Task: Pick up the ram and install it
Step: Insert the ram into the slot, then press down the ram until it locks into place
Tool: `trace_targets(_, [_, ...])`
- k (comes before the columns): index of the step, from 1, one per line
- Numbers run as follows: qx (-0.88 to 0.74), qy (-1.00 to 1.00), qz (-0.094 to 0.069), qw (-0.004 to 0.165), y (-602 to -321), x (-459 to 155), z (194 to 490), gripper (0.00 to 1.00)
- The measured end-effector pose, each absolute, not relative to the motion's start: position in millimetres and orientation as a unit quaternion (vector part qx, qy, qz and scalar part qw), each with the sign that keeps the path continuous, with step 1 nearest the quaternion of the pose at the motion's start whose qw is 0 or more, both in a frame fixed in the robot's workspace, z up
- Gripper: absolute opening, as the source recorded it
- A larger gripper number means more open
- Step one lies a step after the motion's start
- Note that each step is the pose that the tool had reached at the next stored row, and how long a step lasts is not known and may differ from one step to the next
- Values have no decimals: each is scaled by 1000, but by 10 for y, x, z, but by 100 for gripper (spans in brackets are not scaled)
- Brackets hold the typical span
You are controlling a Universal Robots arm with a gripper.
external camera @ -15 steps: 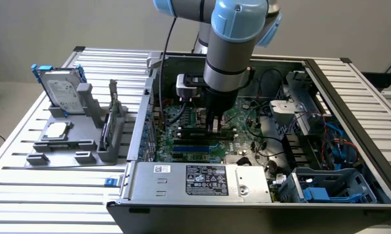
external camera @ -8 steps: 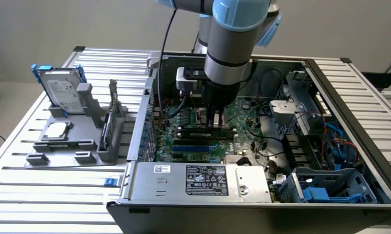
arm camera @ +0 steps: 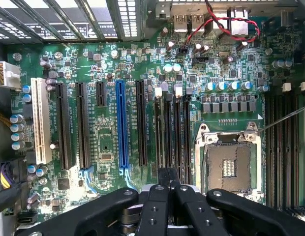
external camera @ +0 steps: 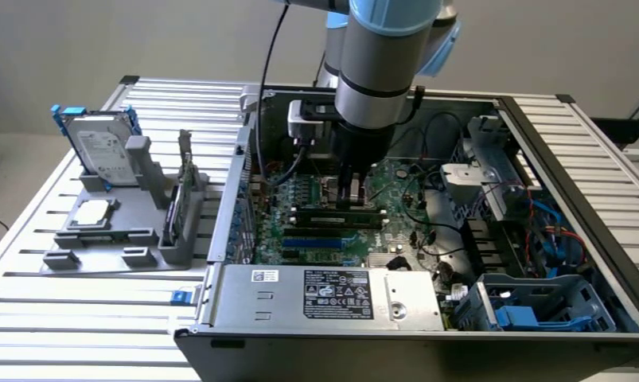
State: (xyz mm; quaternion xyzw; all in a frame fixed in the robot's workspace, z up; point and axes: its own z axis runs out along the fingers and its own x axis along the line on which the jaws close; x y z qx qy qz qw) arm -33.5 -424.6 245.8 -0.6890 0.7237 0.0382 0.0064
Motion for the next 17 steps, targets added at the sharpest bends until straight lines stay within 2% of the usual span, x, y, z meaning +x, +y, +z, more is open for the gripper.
trace_targets(17, [-689, 724, 38, 6, -4235, -345, 2411, 11])
